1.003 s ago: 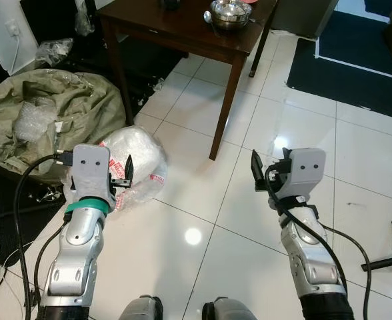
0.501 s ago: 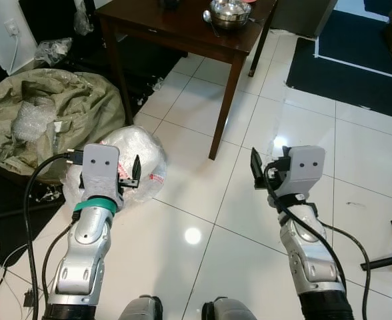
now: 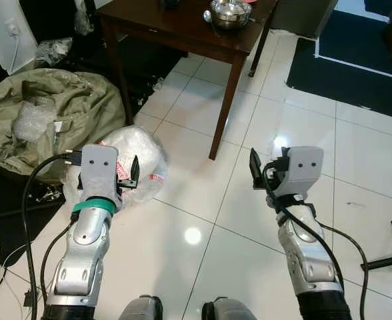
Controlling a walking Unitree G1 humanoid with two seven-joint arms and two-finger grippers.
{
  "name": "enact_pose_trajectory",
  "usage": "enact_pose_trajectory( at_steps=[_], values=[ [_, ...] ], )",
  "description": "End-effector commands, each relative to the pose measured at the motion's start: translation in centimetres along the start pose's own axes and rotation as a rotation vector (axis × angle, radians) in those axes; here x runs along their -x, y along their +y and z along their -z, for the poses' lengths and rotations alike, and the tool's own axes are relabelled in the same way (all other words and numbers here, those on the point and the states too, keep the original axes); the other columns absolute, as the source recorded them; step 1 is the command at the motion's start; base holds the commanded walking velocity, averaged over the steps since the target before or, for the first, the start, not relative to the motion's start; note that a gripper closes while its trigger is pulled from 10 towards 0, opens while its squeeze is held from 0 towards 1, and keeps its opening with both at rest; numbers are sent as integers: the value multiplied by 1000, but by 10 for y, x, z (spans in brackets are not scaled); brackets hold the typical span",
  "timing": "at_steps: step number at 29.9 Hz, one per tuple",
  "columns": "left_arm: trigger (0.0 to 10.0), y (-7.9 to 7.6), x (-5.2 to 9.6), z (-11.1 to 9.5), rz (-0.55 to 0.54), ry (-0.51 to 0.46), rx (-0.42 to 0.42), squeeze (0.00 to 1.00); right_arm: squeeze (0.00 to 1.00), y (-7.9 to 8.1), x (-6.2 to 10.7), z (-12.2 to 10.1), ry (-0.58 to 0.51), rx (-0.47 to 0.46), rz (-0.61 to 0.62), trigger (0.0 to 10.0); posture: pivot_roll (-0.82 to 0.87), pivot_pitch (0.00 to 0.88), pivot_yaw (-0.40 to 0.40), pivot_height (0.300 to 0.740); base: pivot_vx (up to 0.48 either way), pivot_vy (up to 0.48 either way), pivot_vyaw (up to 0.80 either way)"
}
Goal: Setting the table
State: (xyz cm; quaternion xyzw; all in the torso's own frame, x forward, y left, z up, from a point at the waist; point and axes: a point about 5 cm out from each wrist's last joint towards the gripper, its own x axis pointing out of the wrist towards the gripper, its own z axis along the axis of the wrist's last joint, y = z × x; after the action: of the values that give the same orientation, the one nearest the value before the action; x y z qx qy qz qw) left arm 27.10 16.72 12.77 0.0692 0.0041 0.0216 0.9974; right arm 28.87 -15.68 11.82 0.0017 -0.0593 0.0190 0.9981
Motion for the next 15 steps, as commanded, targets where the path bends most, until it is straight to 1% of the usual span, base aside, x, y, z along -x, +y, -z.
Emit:
enact_pose_trajectory(
  at_steps=[1,15],
  values=[
    [10000,0,2,4,-1,21,-11,0,0,-1,1,6,33,2,6,10000,-51,0,5,740,0,0,0],
    [10000,0,1,4,-5,21,-9,0,0,-2,0,7,39,10,13,10000,-52,0,3,740,0,0,0]
  ],
)
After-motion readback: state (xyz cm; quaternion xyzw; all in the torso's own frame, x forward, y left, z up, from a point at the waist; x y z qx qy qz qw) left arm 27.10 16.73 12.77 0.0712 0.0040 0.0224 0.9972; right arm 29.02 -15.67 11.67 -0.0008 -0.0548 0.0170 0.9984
